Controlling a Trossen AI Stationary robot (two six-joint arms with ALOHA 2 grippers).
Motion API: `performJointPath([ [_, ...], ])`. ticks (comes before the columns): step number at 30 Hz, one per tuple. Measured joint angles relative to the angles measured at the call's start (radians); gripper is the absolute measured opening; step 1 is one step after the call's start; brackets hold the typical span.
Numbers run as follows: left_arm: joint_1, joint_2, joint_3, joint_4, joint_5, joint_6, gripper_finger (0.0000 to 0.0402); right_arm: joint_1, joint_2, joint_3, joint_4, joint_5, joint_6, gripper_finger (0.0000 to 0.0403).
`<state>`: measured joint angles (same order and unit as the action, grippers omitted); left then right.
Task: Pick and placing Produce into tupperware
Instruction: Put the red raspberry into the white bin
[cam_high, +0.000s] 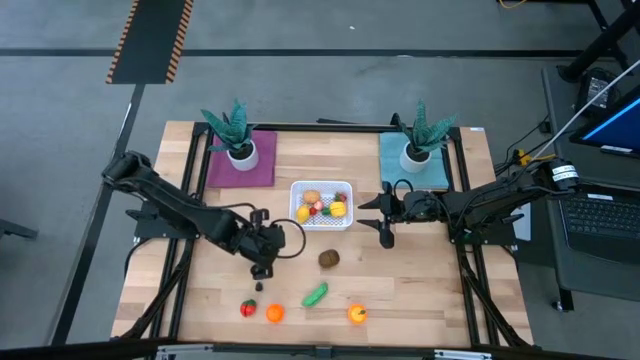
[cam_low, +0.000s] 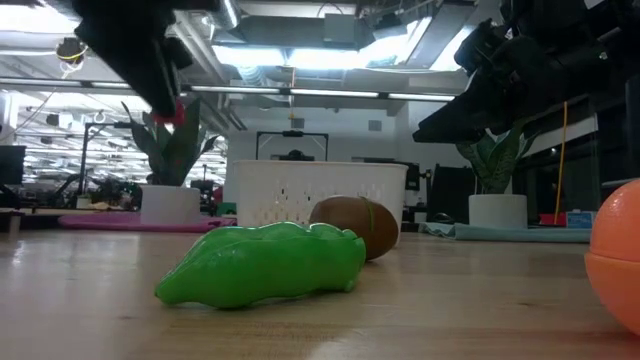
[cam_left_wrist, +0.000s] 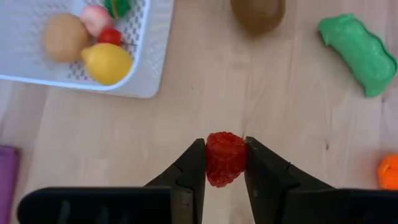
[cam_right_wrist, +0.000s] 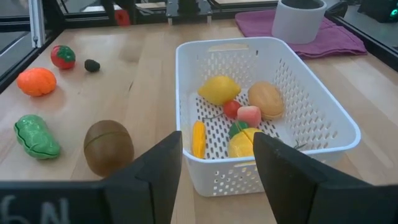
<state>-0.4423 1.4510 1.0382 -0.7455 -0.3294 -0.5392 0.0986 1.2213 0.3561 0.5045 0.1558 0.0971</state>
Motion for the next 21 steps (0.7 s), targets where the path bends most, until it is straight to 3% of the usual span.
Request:
performJointPath([
  [5, 0.000, -0.100, -0.108, 0.038, -0.011, -0.023, 0.0079, 0.000, 0.000, 0.000, -0.001, 0.000, 0.000, 0.0200],
  [12, 0.000, -0.265, -0.351, 0.351, -0.025, 0.008, 0.0078, 0.000, 0.000, 0.000, -0.001, 0.000, -0.001, 0.0200],
  [21, 0.005, -0.433, -0.579, 0.692, -0.028, 0.129, 0.0079, 0.000, 0.000, 0.000, 0.009, 0.000, -0.001, 0.0200],
])
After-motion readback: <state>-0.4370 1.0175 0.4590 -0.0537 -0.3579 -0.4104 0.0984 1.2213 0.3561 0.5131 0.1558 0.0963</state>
